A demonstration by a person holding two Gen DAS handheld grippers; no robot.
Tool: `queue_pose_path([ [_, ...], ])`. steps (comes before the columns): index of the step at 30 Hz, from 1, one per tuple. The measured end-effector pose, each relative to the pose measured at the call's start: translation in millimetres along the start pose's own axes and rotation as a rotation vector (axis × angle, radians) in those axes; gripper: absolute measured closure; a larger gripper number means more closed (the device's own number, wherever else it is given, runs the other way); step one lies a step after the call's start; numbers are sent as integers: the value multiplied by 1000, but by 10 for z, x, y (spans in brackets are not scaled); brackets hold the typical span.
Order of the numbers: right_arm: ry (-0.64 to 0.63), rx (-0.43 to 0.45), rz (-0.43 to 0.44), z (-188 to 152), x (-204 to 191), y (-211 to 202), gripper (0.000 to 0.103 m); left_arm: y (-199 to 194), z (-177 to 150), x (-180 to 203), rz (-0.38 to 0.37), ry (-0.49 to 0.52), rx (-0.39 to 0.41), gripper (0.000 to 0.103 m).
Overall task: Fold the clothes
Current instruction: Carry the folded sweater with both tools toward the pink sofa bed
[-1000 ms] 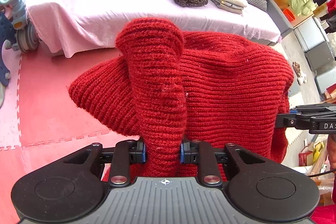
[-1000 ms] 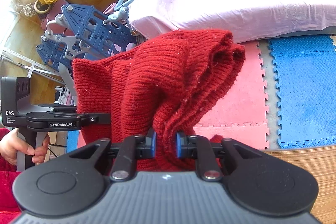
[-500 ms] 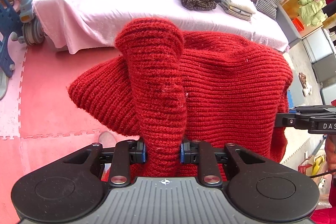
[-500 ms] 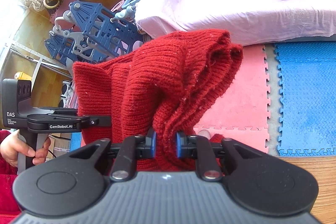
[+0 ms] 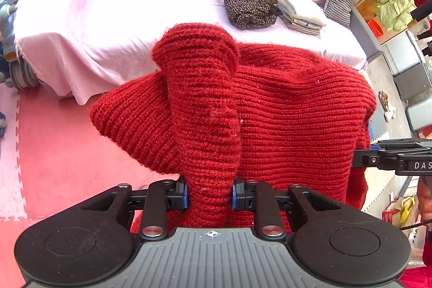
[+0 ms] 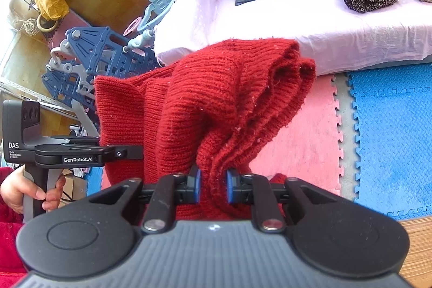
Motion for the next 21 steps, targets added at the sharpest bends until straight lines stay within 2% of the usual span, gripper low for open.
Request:
queue_pose_path([
  [9, 8, 38, -24, 708, -113, 465, 85, 271, 1056, -417, -13, 72, 5, 77],
  [15, 30, 32, -20, 1072, -84, 701, 85, 424, 1475, -629, -16, 48, 7, 77],
  [21, 3, -22, -4, 1463, -17, 1027, 84, 659, 1733, -828, 16, -9, 3, 77],
])
Point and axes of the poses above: each gripper's, at about its wrist camera, not at the fingertips, and y roughly the way its jaws point, x to its right, z to its top, the point moved 7 cm from there along y, roughly the way its jaws point, and after that the axes turned 10 degrees about x, right-handed, at the moved point
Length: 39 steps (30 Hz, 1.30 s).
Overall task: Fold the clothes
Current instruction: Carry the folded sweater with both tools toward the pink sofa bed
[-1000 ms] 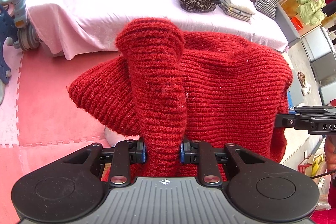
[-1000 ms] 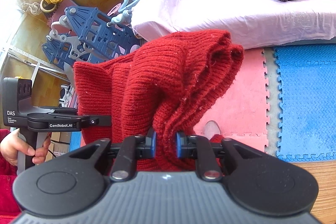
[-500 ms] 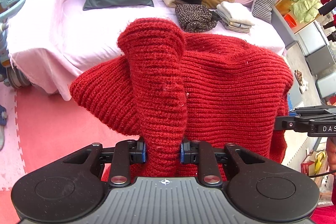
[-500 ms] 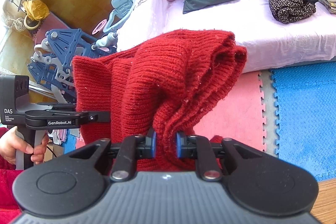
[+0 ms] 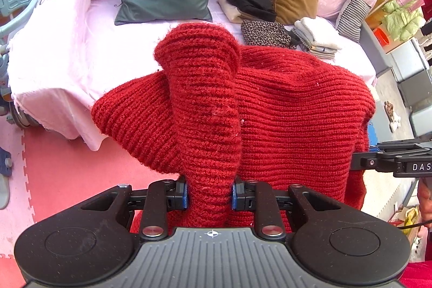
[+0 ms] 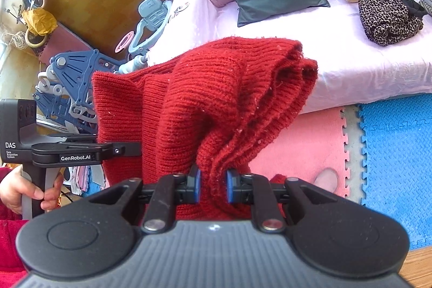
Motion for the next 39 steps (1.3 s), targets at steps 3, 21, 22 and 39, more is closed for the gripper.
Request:
queue_pose_path([
  [3, -18, -29, 20, 271, 86, 186, 84, 178, 188, -98, 22, -35, -1, 77],
  [21, -68, -159, 60, 1913, 714, 974, 84, 1417, 1739, -213, 103, -115, -43, 77],
  [22, -61, -165, 60, 1965, 741, 1023, 84, 1475, 1794, -229, 105, -113, -54, 77],
  [39, 110, -239, -52, 2854, 1400, 2554, 84, 3327, 2899, -1284, 38, -55, -182, 77],
])
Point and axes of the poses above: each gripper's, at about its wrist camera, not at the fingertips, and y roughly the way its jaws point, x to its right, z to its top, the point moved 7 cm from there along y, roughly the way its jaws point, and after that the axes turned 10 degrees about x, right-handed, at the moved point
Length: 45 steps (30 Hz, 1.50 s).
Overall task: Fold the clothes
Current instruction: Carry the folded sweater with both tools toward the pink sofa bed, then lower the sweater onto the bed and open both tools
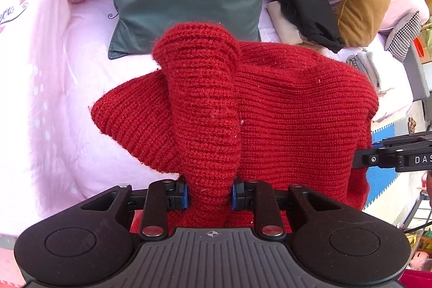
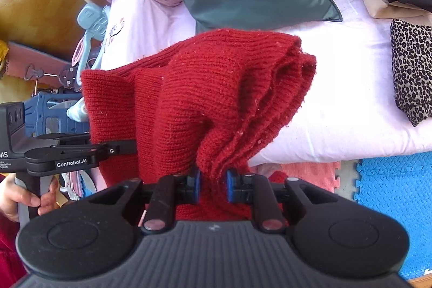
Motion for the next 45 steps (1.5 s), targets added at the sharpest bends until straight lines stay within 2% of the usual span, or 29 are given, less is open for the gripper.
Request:
queue_pose_path([
  [5, 35, -14, -23, 335, 292, 669, 84, 828, 340, -374, 7, -1, -31, 77],
  [11, 20, -61, -36, 647, 735, 1536, 84, 1865, 553, -799, 17, -36, -59, 77],
  [16, 18, -74, -58, 853, 1066, 2056, 84, 2434, 624, -1109, 59, -81, -55, 77],
  [21, 32, -96, -84, 915, 1360, 2194, 84, 2595, 626, -1503, 110, -158, -45, 75],
  [25, 78, -95, -77, 856, 1521, 2149, 83, 2669, 517, -1849, 76, -275, -43, 67],
  [32, 65, -85, -69, 835, 1606, 2151, 80, 2718, 444, -2043, 49, -362, -24, 53],
  [34, 36, -87, -82, 861, 1592, 2135, 76, 2694, 450, -2051, 64, -359, -22, 51],
  [38, -34, -88, -165, 943, 1524, 1976, 64, 2639, 497, -2016, 119, -308, -28, 48],
  [42, -118, -58, -254, 1020, 1401, 1718, 63, 2501, 544, -1973, 178, -255, -32, 48],
  [45, -154, -24, -275, 1079, 1284, 1495, 63, 2331, 610, -1911, 243, -206, 1, 48],
])
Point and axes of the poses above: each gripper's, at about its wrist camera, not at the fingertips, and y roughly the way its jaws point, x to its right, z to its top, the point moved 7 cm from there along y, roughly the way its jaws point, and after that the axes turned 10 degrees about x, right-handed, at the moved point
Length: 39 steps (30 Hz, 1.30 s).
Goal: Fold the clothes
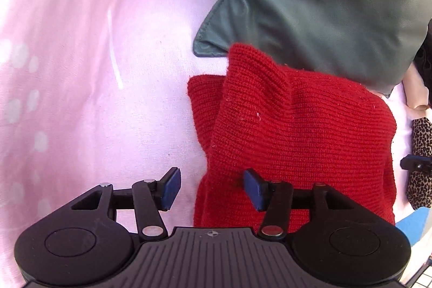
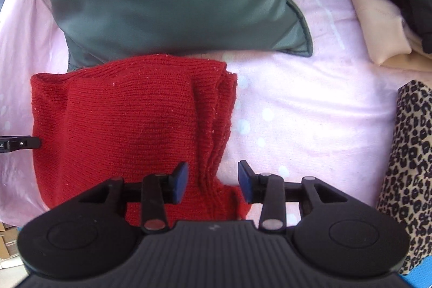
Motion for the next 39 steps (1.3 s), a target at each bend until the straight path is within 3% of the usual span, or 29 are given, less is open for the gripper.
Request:
queue_pose_path([
  [2, -4, 31, 20, 37, -86, -170, 63, -176, 60, 70, -4, -9, 47, 49],
  [6, -43, 61, 84, 156, -390, -254, 63, -421, 211, 408, -111, 5, 118, 49],
  [9, -89, 57, 103, 196, -652, -106, 63, -266, 283, 591, -103, 50, 126, 49],
  [15, -174, 44, 79, 142, -913, 255, 63, -15, 363, 748, -99, 42, 141, 49],
  [21, -113, 38, 71, 87, -725, 585, 62, 282, 384, 474, -14, -30, 146, 49],
  [28, -34, 41, 79, 86, -444, 602, 60, 498, 417, 372, 2, -40, 138, 49],
  [32, -52, 39, 78, 94, -424, 525, 60, 491, 442, 358, -2, -40, 124, 49],
  [34, -32, 31, 76, 105, -405, 468, 60, 408, 462, 389, -4, -17, 111, 49],
  [39, -13, 20, 41, -11, -400, 172, 60, -26, 285, 601, -8, 159, 89, 49],
])
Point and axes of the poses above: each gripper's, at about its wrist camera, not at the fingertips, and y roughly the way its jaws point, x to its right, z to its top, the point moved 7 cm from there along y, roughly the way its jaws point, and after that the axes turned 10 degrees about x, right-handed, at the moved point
